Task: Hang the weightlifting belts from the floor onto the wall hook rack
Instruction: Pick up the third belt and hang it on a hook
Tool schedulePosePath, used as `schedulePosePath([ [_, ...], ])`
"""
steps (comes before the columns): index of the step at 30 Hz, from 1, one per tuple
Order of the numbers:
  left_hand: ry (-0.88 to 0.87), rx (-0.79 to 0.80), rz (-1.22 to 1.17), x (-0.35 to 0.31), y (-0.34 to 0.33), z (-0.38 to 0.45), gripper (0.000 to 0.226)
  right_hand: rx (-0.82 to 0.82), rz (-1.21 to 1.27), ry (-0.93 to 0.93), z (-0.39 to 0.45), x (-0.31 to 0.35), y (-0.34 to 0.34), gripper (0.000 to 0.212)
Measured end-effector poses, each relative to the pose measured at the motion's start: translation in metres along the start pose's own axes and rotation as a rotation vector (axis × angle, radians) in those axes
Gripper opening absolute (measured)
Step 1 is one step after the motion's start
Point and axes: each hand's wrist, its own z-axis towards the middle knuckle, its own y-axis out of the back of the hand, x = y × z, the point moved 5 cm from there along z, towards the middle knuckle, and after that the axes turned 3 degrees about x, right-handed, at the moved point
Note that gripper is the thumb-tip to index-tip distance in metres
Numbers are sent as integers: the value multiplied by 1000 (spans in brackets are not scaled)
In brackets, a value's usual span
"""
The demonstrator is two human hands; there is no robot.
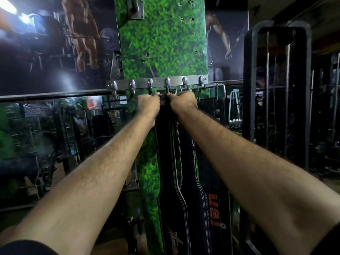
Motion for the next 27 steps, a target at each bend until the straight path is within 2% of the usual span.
schedulePosePath([
  [3, 3, 31, 4, 7, 0, -5, 29, 6, -34, -36, -9, -5, 3, 40],
  [7, -29, 12, 21, 16, -4, -21, 38, -19, -19, -4, -27, -22, 5, 36],
  [9, -27, -9, -6, 24, -5, -30, 39, -48, 93, 88, -38, -35, 0, 34],
  [12, 105, 27, -194, 45, -3, -49, 58, -108, 347, 186, -55, -66, -8, 35],
  [13, 127, 60, -245, 52, -3, -53, 54, -109, 389, 173, -56, -80, -13, 31],
  [15, 93, 117, -245, 64, -5, -60, 34, -64, 388, 112, -58, -106, -21, 21],
  [18, 32, 144, -202, 73, -4, -70, 20, 50, 345, 103, -56, -126, -27, 47],
  [20, 11, 131, -179, 83, -5, -76, 17, 97, 316, 149, -55, -130, -26, 50],
  [24, 4, 117, -73, 128, -5, -93, 36, 207, 242, 134, -64, -165, -26, 43],
  [27, 13, 137, 2, 170, -1, -116, 38, 283, 216, 96, -86, -207, -32, 44],
])
